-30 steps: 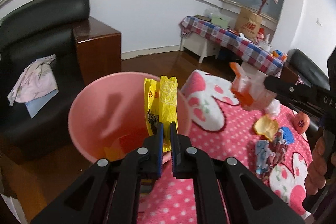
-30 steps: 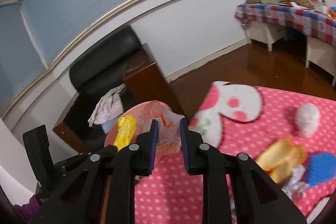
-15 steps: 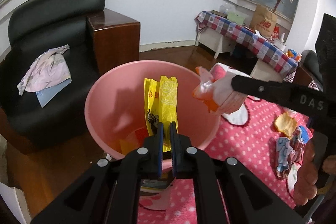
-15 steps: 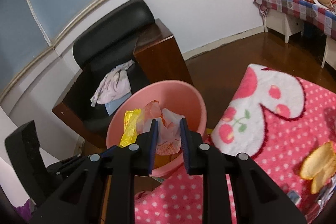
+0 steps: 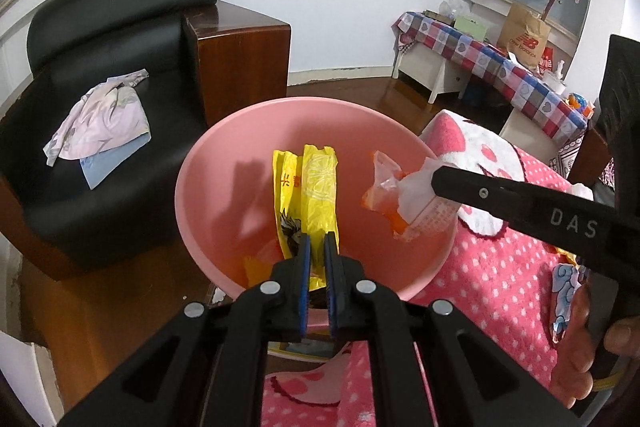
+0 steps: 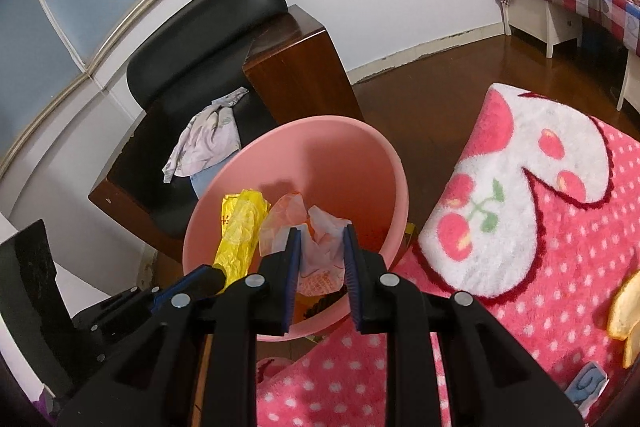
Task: Collect trash
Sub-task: 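Open both grippers to drop the packet and bag into the bucket, then move both grippers back over the foil wrappers on the table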
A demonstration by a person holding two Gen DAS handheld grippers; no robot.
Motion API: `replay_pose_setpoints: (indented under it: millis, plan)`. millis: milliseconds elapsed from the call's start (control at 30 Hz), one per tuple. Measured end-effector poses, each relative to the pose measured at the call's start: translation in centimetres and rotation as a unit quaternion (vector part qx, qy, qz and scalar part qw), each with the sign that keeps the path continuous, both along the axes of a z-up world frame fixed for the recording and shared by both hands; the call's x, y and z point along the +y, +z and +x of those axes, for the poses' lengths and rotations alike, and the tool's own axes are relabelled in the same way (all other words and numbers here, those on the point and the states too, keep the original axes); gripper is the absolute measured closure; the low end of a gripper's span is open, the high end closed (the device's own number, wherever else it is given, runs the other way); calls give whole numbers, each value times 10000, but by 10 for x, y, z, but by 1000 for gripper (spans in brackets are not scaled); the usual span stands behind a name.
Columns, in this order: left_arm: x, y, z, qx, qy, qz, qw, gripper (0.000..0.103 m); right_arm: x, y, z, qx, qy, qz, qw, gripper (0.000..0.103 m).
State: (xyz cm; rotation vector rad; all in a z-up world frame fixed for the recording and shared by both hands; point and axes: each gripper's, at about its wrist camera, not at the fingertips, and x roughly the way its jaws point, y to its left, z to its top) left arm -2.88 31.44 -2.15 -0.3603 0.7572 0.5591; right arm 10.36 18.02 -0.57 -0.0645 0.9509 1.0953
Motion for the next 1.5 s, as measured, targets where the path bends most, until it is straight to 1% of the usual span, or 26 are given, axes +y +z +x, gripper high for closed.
replay_pose_setpoints:
  millis: [167,267,333,500,733,967,1167,1367,1433,1500]
  plan:
    - [3,-2,-1,10,57,10,10000,94,3,0,1,44,-77,-17,10000,79]
    - [4,-2,-2,9,97,4,10000,91,2,0,1,70,-102,-13,9999,75]
    - [4,-1,-4,4,122,12,9999,85,2,1,2,110,-106,18,9999,73]
    - [3,2,-8,-31,143,44,9999,79,0,7,3,162,-84,197,9996,65]
    - [0,12,-14,-138,117,76,9998,77,-11,18,-1,19,-77,288,9996,64]
    - [-16,27,-15,-313,-76,99,9994,75,-38,28,-9,-169,-142,392,9990,64]
    - [-36,40,-12,-478,-366,144,9981,75,-73,39,-17,-420,-256,446,9978,64]
    - [-64,48,-6,-554,-740,170,9956,75,-118,42,-22,-569,-572,418,9959,64]
    - [-74,49,-4,-574,-876,164,9944,75,-135,42,-26,-737,-727,363,9940,64]
    - [-87,49,0,-600,-1075,153,9923,75,-154,43,-31,-1013,-1020,232,9893,64]
